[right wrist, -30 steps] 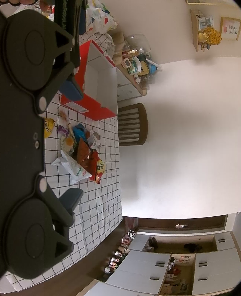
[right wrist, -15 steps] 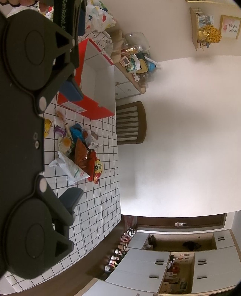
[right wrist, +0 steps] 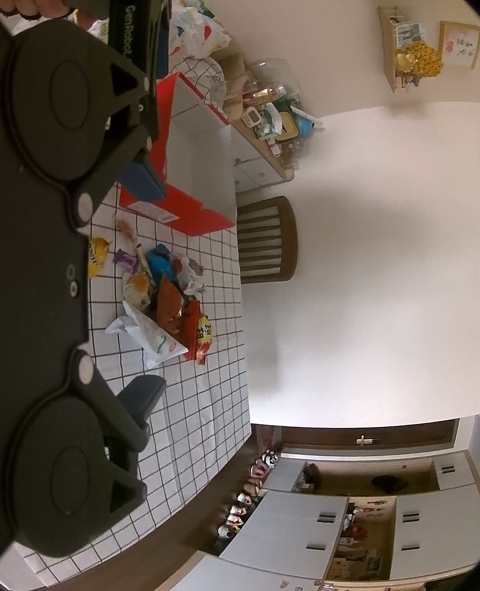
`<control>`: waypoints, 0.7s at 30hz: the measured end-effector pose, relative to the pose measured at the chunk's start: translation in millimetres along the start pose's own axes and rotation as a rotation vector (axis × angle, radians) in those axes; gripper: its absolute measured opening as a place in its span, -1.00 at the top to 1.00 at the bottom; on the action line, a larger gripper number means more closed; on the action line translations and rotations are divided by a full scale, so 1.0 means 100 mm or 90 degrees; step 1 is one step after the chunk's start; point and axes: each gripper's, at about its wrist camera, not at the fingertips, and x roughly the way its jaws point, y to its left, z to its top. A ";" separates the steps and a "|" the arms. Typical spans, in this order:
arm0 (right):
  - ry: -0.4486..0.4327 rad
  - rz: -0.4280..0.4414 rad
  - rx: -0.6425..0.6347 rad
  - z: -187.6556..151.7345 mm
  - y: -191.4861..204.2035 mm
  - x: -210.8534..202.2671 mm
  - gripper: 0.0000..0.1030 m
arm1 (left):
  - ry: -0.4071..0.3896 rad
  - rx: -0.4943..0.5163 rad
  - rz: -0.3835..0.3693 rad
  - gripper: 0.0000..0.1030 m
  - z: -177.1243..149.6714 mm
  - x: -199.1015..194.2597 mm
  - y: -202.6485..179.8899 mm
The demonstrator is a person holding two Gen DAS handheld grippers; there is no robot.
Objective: Organize snacks
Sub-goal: 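Grasp the yellow M&M's bag with the left tool while the right tool grasps the white pouch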
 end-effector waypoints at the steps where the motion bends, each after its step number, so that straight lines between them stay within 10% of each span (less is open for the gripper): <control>1: 0.003 -0.001 0.000 0.00 -0.02 0.02 -0.95 | 0.009 -0.005 0.002 -0.99 -0.01 0.05 0.01; 21: 0.136 -0.030 0.062 0.04 -0.88 1.26 -0.70 | 0.127 -0.015 0.020 -0.98 -0.17 1.13 -0.21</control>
